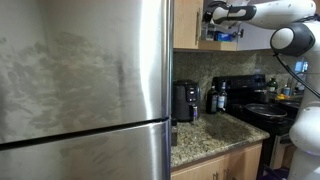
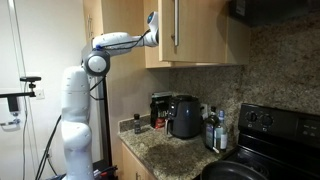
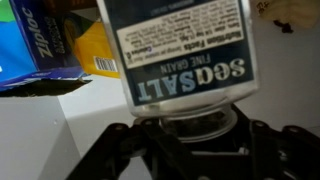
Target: Remove the salt from the cupboard.
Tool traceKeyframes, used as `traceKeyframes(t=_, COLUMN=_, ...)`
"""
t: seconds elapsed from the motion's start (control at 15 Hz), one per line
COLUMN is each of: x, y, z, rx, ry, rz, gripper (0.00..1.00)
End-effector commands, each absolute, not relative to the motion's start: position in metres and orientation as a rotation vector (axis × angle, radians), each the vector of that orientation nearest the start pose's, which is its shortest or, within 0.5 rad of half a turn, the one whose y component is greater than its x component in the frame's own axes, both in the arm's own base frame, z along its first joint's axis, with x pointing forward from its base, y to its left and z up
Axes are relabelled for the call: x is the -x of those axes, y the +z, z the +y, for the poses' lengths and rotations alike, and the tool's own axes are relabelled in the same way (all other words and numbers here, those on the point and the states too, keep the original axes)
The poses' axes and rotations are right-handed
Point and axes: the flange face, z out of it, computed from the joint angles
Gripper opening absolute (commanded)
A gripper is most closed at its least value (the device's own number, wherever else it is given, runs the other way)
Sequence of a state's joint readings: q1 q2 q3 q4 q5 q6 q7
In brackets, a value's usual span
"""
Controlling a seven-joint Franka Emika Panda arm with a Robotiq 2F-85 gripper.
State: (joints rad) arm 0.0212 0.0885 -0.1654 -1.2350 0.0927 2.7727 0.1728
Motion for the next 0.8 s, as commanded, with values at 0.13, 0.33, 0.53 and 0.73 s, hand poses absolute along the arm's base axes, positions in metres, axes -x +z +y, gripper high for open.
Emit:
traceKeyframes(t=0.13, x=-0.51, y=0.904, z=-0.099, rx=2.278, ry=-1.996, rz=0.377, gripper=0.4)
traceKeyframes(t=0.33, x=-0.455, y=0.913, z=-0.112, rx=2.295, ry=-1.96, rz=0.338, gripper=0.4)
traceKeyframes(t=0.53, x=-0.398, y=0.912, z=-0.126, rx=2.328, ry=-1.901, rz=0.283, gripper=0.4)
traceKeyframes(t=0.73, x=-0.359, y=0.883, z=-0.137, rx=2.42, ry=-1.716, rz=0.192, gripper=0.4)
